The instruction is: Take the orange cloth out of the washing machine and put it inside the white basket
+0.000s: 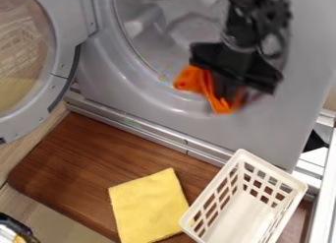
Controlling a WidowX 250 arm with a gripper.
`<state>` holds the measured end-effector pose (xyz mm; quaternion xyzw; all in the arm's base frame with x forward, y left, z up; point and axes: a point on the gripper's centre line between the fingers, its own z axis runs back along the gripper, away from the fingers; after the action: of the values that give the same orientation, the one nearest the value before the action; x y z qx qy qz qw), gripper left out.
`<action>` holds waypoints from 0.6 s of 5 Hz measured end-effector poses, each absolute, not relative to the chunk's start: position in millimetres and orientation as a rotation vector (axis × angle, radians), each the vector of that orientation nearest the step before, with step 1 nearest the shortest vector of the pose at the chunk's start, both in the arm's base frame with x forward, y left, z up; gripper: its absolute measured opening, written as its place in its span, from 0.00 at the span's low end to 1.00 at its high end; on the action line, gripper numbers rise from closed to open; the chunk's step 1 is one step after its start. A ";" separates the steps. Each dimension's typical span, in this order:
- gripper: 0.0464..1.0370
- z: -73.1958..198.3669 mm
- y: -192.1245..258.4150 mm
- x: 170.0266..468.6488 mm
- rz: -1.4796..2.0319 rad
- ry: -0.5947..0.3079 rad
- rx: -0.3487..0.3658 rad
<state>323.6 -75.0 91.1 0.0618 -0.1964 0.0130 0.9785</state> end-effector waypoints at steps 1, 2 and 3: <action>0.01 79.6 -107.0 305.0 -0.027 -0.375 0.080; 0.01 67.8 -115.4 293.1 -0.035 -0.355 0.046; 0.01 56.9 -120.1 282.6 -0.050 -0.344 0.024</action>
<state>282.6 -120.1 56.9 0.0117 -0.1712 -0.0249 0.9849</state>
